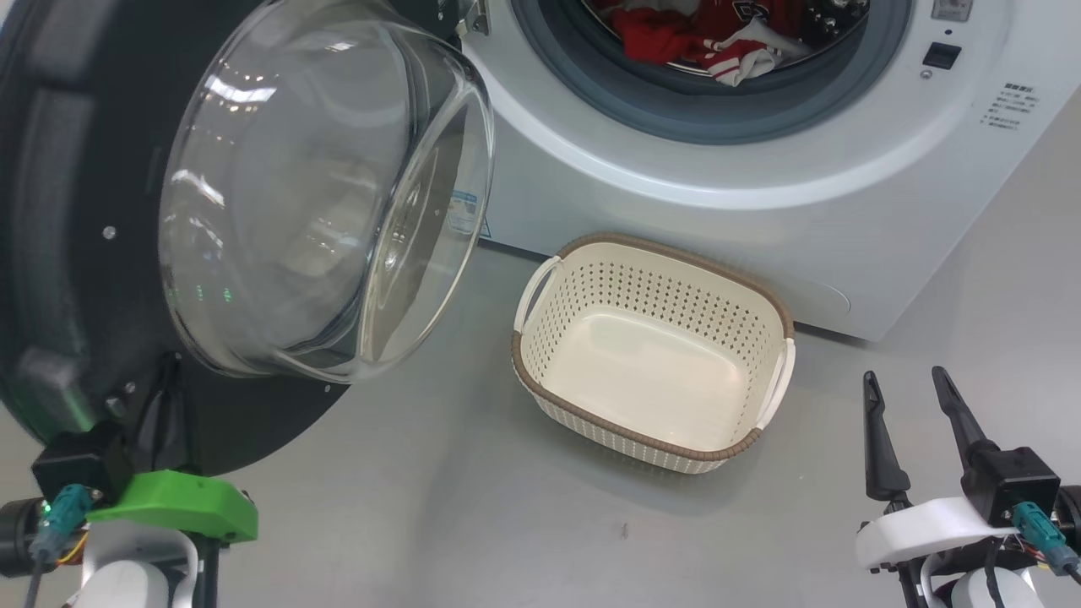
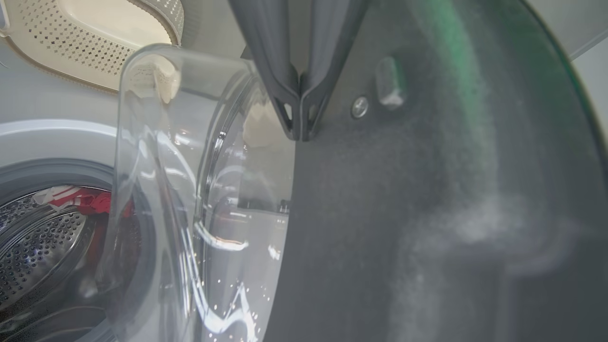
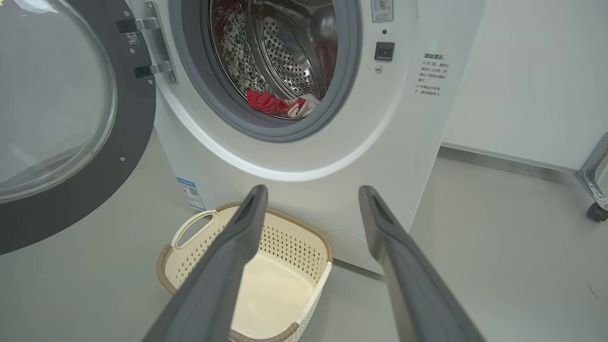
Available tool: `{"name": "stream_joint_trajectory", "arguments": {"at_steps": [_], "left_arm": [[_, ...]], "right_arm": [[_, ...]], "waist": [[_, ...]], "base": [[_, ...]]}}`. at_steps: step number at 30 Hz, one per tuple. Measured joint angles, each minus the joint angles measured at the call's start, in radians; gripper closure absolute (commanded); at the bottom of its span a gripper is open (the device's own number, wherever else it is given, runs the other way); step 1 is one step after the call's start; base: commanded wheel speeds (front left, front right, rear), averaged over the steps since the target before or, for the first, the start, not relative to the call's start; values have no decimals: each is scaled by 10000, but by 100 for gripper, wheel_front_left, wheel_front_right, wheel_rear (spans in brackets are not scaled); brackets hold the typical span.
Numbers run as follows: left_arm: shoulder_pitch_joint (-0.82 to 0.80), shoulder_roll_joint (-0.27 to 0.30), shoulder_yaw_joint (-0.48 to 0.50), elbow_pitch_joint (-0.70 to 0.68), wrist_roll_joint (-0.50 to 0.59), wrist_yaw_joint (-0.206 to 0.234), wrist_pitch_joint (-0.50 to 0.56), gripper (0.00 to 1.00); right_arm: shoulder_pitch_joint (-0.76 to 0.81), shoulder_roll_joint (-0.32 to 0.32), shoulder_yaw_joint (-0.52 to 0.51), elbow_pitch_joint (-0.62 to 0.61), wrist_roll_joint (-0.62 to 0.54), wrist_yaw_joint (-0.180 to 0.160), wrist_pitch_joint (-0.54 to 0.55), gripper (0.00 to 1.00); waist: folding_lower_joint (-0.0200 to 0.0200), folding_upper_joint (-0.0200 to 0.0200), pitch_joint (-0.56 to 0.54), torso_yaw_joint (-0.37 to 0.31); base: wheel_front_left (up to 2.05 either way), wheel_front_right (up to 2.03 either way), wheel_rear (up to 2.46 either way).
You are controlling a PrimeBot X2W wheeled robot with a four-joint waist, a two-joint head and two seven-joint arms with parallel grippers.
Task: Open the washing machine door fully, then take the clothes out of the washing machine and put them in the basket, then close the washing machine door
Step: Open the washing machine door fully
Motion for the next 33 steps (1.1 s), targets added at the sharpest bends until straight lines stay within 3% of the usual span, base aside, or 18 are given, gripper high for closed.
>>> {"name": "stream_joint_trajectory", "arguments": {"at_steps": [19, 33], "left_arm": [[-1556, 468, 1685, 2031, -265, 33, -395, 100], [-1802, 546, 1877, 2734, -261, 35, -732, 100]], "right_arm": [[-324, -134, -203, -44, 0, 33, 0, 0], [-337, -178, -259, 13, 0, 86, 0, 0]], "waist": [[0, 0, 429, -329], [0, 0, 315, -328]], "base": [[0, 0, 0], [0, 0, 0]]}}
